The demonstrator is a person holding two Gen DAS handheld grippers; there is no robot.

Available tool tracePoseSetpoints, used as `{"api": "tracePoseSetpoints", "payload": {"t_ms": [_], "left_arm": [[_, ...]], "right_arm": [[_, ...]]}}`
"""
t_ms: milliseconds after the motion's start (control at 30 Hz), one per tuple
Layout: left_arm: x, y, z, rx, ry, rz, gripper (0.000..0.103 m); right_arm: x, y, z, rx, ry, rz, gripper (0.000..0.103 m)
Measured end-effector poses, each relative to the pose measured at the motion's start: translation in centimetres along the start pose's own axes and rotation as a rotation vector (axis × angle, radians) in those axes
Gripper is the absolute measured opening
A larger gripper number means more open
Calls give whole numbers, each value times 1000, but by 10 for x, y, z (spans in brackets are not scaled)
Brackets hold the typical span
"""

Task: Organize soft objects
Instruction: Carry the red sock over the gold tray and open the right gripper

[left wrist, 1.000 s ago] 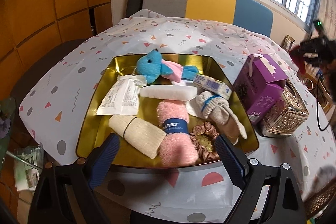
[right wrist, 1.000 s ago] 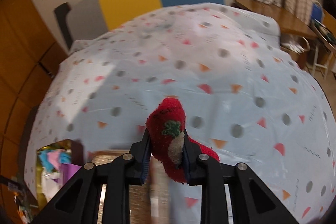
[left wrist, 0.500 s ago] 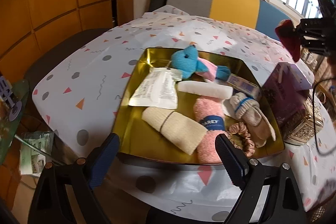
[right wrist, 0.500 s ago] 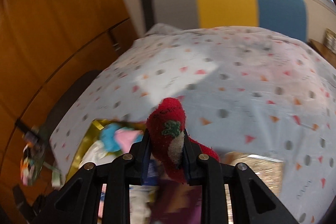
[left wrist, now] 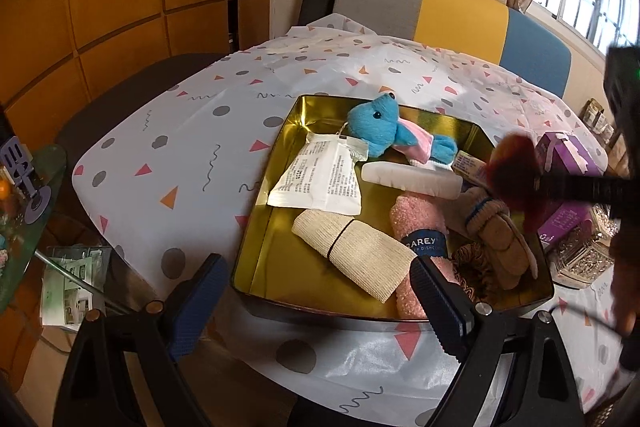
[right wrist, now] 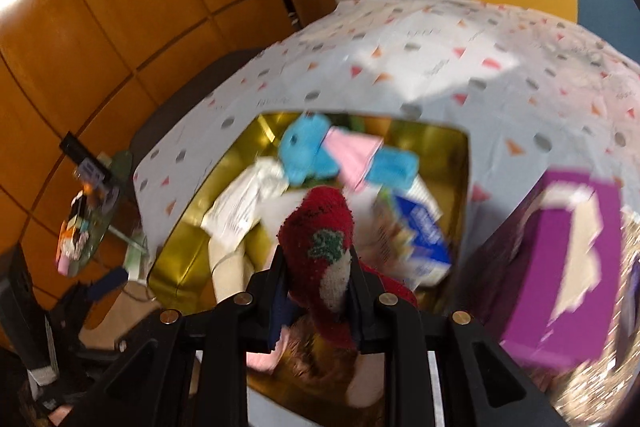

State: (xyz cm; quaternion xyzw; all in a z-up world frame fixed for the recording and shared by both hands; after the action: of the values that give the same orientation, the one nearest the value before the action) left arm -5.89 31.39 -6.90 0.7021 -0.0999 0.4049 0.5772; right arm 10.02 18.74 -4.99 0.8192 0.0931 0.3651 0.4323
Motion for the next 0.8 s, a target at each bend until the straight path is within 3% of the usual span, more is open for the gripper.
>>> {"api": "tracePoseSetpoints", "payload": {"t_ms": [367,800], "left_arm": [[1,-4,-2,1,12,-3,93],[2,-7,-7,13,21,-2,93]], "right_arm": [[-52,-7,-3,-62,55,-52,27],[-42,-51,6,-223,76,-85,27]]}}
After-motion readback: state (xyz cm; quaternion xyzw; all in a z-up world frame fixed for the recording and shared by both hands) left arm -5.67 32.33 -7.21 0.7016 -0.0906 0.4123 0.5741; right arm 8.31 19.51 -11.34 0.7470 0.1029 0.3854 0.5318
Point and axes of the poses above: each gripper's, at about its wrist camera, not at the fingertips, and y roughly against the way its jaws point, z to its right, x to its top, the point moved 5 cm from there along -y, roughly the way its jaws point, and after that the axes turned 7 degrees about -y, right-handed, at the moved point
